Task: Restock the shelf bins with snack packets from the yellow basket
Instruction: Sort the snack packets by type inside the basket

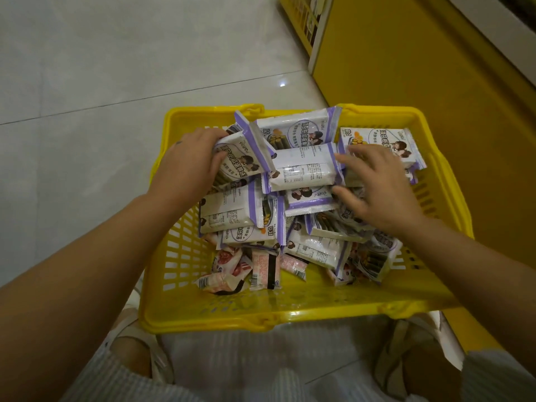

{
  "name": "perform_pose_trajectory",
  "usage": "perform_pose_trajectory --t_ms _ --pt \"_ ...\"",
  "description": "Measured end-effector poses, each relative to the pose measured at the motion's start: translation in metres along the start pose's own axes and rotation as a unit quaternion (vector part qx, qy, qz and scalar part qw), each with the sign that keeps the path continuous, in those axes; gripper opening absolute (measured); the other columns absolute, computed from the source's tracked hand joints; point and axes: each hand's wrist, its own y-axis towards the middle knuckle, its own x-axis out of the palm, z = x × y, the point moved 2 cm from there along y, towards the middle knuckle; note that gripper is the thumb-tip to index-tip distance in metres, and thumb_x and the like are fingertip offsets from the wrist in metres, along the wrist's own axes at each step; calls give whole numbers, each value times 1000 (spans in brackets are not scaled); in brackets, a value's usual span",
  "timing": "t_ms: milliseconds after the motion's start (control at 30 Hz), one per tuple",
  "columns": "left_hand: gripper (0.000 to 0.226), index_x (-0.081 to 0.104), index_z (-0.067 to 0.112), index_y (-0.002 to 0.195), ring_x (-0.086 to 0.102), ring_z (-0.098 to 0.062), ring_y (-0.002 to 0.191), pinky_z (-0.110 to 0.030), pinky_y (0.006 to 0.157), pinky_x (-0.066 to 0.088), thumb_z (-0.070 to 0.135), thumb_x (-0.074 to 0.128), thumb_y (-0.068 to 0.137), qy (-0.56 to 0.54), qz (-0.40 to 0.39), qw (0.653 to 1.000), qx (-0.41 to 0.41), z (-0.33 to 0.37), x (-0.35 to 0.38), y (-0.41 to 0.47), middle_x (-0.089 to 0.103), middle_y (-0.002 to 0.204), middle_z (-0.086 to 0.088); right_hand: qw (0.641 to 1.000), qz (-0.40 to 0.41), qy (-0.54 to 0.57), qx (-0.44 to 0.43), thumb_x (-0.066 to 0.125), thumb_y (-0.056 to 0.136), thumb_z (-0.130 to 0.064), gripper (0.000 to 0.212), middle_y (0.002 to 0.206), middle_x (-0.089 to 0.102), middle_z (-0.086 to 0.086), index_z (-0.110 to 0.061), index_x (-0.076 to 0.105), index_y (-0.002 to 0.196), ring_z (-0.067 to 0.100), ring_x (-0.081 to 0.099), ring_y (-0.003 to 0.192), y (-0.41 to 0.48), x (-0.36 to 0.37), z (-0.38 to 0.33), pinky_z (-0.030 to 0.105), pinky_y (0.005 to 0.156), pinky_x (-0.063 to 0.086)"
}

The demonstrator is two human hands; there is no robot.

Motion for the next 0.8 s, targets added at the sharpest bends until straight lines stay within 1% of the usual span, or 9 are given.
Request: perform_pose_trajectory --t_ms 133,300,400,467,533,600,667,733,800 --pt "37 49 16 132 50 -34 112 -45 90 39 21 52 95 52 30 998 -13 6 5 -4 56 122 -12 994 -78 -12 -79 56 88 -53 60 147 40 12 -26 45 141 32 33 136 5 18 -22 52 113 21" --pt "62 41 18 140 39 -41 118 -48 91 40 3 60 83 88 101 990 -54 11 11 -17 39 136 -21 996 -64 -28 -63 62 90 -29 44 143 46 12 -29 55 133 34 38 134 24 26 -29 56 113 19" --pt "51 53 9 122 54 -41 88 -39 62 41 -3 67 75 115 99 987 49 21 12 -21 51 115 -24 998 -38 -17 -53 68 87 -21 40 135 53 15 -26 62 126 37 45 125 31 24 -32 50 105 28" --pt "43 55 8 118 58 -37 82 -31 55 37 2 68 77 136 17 987 80 22 20 -23 53 115 -20 998 -19 -19 -60 68 86 -22 39 134 54 16 -24 63 125 39 46 123 27 23 -35 50 101 32" --pt "44 49 13 127 54 -32 103 -37 71 47 14 63 85 148 -56 985 62 18 29 -26 44 132 -13 996 11 -9 -83 67 87 -22 35 133 54 16 -20 65 122 39 48 121 19 21 -37 50 98 35" --pt "48 45 16 133 47 -27 115 -40 88 47 24 61 89 140 -82 985 56 12 31 -29 36 139 -8 992 29 21 -117 67 87 -19 30 125 59 14 -15 67 117 34 52 113 7 17 -37 46 92 40" --pt "50 45 15 134 46 -27 117 -38 91 45 27 62 89 131 -86 985 74 13 26 -32 35 140 -8 986 -4 70 -154 67 86 -15 22 109 66 9 -11 70 107 26 59 99 -9 15 -35 36 83 44" --pt "43 50 13 128 50 -29 112 -38 86 44 22 63 88 131 -78 982 111 18 21 -34 42 134 -10 975 -80 104 -181 68 84 -11 13 91 69 4 -10 71 97 22 64 82 -27 15 -33 31 71 50" --pt "36 56 14 123 55 -28 104 -37 83 44 14 62 87 117 -84 976 165 27 19 -36 52 124 -10 964 -169 96 -181 68 84 -13 13 85 68 1 -13 71 96 20 65 76 -42 18 -28 29 62 50"
